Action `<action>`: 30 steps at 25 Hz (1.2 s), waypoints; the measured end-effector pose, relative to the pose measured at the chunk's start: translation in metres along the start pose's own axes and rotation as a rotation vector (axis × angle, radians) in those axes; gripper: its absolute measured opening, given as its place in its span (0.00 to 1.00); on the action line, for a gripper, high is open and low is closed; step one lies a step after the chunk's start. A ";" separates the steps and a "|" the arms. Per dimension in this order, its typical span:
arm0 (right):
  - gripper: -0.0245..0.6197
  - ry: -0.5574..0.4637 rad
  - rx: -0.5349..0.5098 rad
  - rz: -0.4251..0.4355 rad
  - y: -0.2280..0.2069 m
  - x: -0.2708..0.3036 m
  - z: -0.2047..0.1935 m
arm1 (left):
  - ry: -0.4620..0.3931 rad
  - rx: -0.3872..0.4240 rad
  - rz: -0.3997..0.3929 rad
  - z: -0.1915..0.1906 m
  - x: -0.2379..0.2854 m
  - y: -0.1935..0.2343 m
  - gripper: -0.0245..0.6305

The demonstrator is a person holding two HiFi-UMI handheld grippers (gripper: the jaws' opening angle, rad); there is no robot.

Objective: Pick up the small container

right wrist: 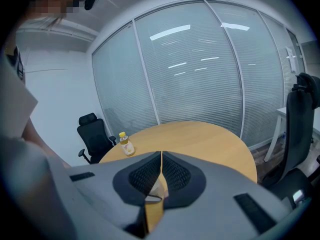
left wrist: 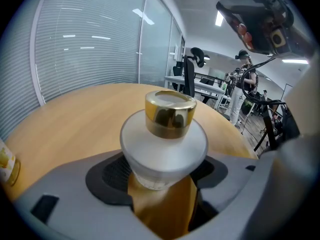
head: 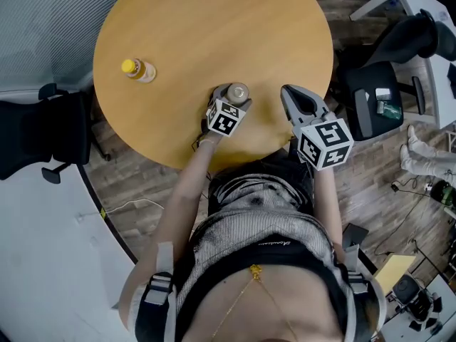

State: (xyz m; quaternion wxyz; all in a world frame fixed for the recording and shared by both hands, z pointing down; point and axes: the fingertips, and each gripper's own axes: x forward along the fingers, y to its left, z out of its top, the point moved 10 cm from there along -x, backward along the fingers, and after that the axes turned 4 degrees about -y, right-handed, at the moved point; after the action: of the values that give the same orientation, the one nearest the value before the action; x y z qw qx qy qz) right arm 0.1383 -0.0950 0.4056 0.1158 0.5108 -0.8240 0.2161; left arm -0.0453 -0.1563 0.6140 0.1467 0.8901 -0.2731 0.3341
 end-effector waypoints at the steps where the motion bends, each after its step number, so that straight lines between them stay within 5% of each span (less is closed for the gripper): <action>1: 0.07 -0.001 0.001 0.001 0.000 0.000 0.000 | -0.001 0.000 0.001 0.000 0.000 0.000 0.57; 10: 0.07 -0.007 -0.004 0.024 0.000 -0.002 0.001 | -0.001 -0.004 0.025 -0.001 -0.005 -0.005 0.57; 30: 0.07 -0.007 -0.026 0.035 0.022 -0.007 -0.010 | -0.023 0.070 -0.085 0.016 -0.074 -0.029 0.57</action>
State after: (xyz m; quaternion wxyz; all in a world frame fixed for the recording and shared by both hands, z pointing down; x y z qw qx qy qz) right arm 0.1211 -0.0762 0.4065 0.1156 0.4957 -0.8359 0.2055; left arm -0.0663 -0.1109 0.5504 0.1263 0.9092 -0.2250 0.3269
